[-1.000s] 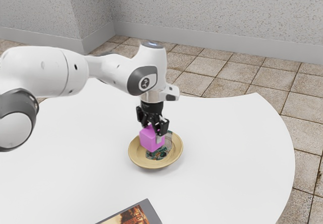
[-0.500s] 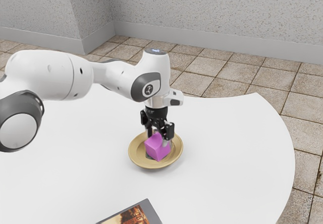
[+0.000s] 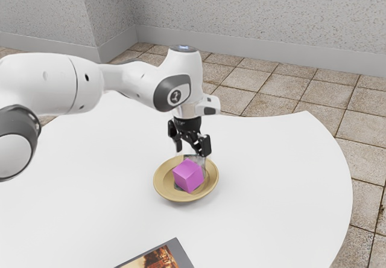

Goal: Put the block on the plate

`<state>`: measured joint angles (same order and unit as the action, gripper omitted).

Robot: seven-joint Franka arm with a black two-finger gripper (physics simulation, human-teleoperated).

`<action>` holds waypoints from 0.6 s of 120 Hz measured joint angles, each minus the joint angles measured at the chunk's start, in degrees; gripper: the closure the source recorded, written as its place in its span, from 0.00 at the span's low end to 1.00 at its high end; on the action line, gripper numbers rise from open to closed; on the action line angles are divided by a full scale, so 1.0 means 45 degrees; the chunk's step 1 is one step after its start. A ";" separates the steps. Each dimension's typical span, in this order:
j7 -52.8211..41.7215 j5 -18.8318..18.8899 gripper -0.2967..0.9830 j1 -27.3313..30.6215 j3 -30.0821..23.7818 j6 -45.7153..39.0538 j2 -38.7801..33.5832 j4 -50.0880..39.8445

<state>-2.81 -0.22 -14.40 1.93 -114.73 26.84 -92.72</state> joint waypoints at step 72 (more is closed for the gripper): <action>0.0106 0.0060 0.23 0.0076 0.0096 0.1325 -0.1663 -0.0016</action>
<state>-2.33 0.05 -14.06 2.36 -108.77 19.35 -92.79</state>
